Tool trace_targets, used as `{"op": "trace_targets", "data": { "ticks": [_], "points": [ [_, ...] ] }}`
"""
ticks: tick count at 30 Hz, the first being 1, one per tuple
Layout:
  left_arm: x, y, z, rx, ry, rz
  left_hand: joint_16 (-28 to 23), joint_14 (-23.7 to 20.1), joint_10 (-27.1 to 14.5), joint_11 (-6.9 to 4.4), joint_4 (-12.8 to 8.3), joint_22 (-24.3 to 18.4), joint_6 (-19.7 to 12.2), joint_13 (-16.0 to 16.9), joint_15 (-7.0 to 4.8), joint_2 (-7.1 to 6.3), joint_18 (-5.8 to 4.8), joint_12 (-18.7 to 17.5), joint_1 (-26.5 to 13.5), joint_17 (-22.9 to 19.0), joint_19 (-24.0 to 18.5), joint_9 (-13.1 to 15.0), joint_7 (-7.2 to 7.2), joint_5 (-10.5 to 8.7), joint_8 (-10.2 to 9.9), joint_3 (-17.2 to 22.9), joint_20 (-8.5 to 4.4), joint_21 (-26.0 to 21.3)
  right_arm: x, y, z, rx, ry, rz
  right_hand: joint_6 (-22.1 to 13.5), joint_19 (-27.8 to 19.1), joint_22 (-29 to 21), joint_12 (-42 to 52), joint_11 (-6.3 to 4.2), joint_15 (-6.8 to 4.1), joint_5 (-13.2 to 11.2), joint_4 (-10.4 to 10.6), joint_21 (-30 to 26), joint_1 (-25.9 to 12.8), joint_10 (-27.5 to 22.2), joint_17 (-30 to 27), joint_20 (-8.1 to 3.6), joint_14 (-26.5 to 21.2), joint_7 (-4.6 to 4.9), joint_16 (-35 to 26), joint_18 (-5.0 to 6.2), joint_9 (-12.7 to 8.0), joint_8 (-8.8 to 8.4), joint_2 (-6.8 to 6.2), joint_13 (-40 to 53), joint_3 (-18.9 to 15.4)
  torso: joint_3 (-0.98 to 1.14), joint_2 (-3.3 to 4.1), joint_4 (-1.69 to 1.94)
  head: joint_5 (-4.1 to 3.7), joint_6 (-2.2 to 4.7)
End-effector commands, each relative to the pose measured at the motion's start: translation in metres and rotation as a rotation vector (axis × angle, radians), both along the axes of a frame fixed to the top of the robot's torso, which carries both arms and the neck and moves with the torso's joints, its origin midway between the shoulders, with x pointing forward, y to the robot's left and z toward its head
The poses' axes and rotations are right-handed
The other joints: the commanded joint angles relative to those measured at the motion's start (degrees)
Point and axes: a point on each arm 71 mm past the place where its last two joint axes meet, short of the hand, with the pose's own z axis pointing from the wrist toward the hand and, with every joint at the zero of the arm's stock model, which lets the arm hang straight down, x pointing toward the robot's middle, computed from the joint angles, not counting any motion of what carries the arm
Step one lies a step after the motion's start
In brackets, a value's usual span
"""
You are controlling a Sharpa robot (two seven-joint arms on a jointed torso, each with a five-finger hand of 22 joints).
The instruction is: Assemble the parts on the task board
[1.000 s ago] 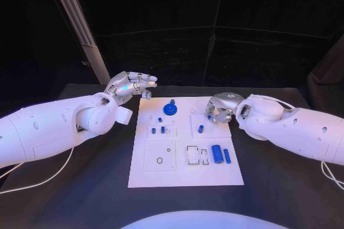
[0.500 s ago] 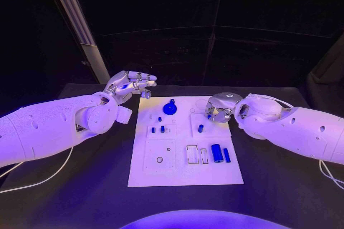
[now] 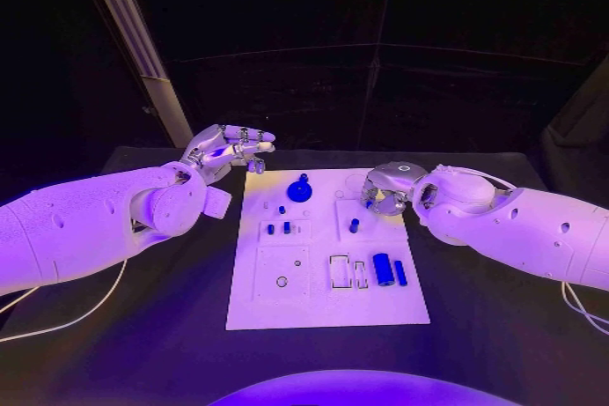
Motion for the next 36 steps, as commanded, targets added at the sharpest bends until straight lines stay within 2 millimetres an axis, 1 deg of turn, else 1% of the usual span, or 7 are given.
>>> {"op": "trace_targets", "data": {
  "ticks": [1, 4, 6, 8, 28, 31, 36],
  "points": [
    [0.0, 0.0, 0.001, -0.007, 0.005, -0.006, -0.3, -0.5, -0.6, 0.05, -0.1, -0.1, 0.0, 0.1, 0.1, 0.5, 0.69, 0.2, 0.2, -0.2, -0.3, 0.0, 0.44, -0.31, -0.3, -0.4, -0.1, -0.3, 0.0, -0.001, 0.0, -0.009, -0.031, -0.006, 0.7, 0.8, 2.8, -0.1, -0.21, -0.58, -0.2, -0.1, 0.6, 0.4, 0.7, -0.2, -0.01, 1.7, -0.06, 0.2, -0.84, 0.1, 0.22, 0.37, 0.0, 0.3, 0.0, -0.05, -0.02, -0.06, -0.06],
    [0.0, 0.001, 0.001, -0.007, 0.006, -0.005, -0.3, -0.5, -0.6, 0.07, -0.1, -0.2, -0.1, 0.1, 0.11, 0.5, 0.69, 0.3, 0.2, -0.2, -0.3, 0.0, 0.45, -0.33, -0.3, -0.5, -0.09, -0.3, -0.002, 0.0, 0.002, 0.007, -0.05, 0.0, 0.9, 0.9, 3.1, -0.1, -0.25, -0.62, -0.2, -0.1, 0.8, 0.5, 0.9, -0.4, -0.03, 1.7, -0.1, 0.1, -0.89, 0.1, 0.24, 0.38, 0.0, 0.3, 0.02, -0.06, 0.0, -0.12, 0.0],
    [0.0, 0.001, 0.001, -0.006, 0.007, -0.004, -0.3, -0.5, -0.6, 0.07, -0.1, -0.2, -0.1, 0.1, 0.11, 0.5, 0.69, 0.3, 0.2, -0.2, -0.3, 0.0, 0.45, -0.33, -0.3, -0.5, -0.09, -0.3, -0.003, -0.001, 0.004, 0.024, -0.067, 0.005, 0.9, 1.2, 3.8, -0.2, -0.26, -0.74, -4.2, 0.1, 1.3, 1.7, 1.0, -1.3, -0.17, 1.5, -0.15, -0.5, -1.05, 0.0, 0.03, 0.16, -0.1, 1.6, 0.03, -0.06, -0.01, -0.1, -0.02],
    [0.0, 0.002, 0.0, -0.005, 0.008, -0.003, -0.3, -0.5, -0.6, 0.07, -0.1, -0.2, -0.1, 0.1, 0.11, 0.5, 0.69, 0.3, 0.2, -0.2, -0.3, 0.0, 0.45, -0.33, -0.3, -0.5, -0.09, -0.3, -0.005, -0.001, 0.007, 0.045, -0.087, 0.008, 1.0, 1.7, 4.7, -0.3, -0.15, -0.54, -6.3, -0.1, 2.1, 1.8, 1.1, -3.2, -0.2, 1.3, -0.04, -1.8, -1.25, 0.0, -0.15, -0.12, -0.1, 3.1, 0.01, -0.05, -0.02, -0.15, 0.09],
    [0.001, 0.006, 0.0, -0.002, 0.008, 0.005, -0.4, -0.6, -0.7, 0.12, -0.2, -0.3, -0.2, 0.1, 0.15, 0.55, 0.68, 0.3, 0.2, -0.3, -0.3, 0.0, 0.51, -0.37, -0.4, -0.5, -0.06, -0.5, -0.023, -0.009, 0.023, 0.183, -0.143, 0.015, 0.9, 1.7, 4.8, -0.3, -0.06, -0.42, -6.6, 0.0, 2.2, 1.2, 0.8, -4.0, -0.15, 1.2, 0.06, -2.0, -1.27, -0.1, -0.28, -0.95, -0.2, 4.3, -0.02, 0.0, 0.01, -0.09, 0.17],
    [0.001, 0.006, 0.0, -0.001, 0.008, 0.005, -0.4, -0.6, -0.7, 0.12, -0.2, -0.3, -0.2, 0.1, 0.15, 0.55, 0.68, 0.3, 0.2, -0.3, -0.3, 0.0, 0.51, -0.37, -0.4, -0.5, -0.06, -0.5, -0.032, -0.003, 0.029, 0.222, -0.141, 0.038, 0.9, 1.8, 4.9, -0.3, -0.06, -0.43, -6.6, 0.0, 2.2, 1.2, 0.8, -4.1, -0.14, 1.2, 0.05, -2.0, -1.28, -0.1, -0.28, -1.05, -0.2, 4.3, -0.01, -0.03, -0.05, 0.13, 0.17],
    [0.001, 0.004, 0.0, -0.004, 0.008, 0.001, -0.5, -0.6, -0.8, 0.13, -0.2, -0.3, -0.2, 0.1, 0.16, 0.56, 0.68, 0.3, 0.2, -0.3, -0.3, 0.0, 0.52, -0.37, -0.4, -0.5, -0.06, -0.5, -0.053, 0.021, 0.038, 0.291, -0.13, 0.112, 0.9, 1.8, 5.0, -0.3, -0.05, -0.43, -6.6, -0.1, 2.3, 1.1, 0.7, -4.1, -0.12, 1.2, 0.06, -1.9, -1.32, -0.1, -0.31, -1.26, -0.2, 4.6, -0.01, -0.02, 0.06, 0.44, 0.25]
  ]
}}
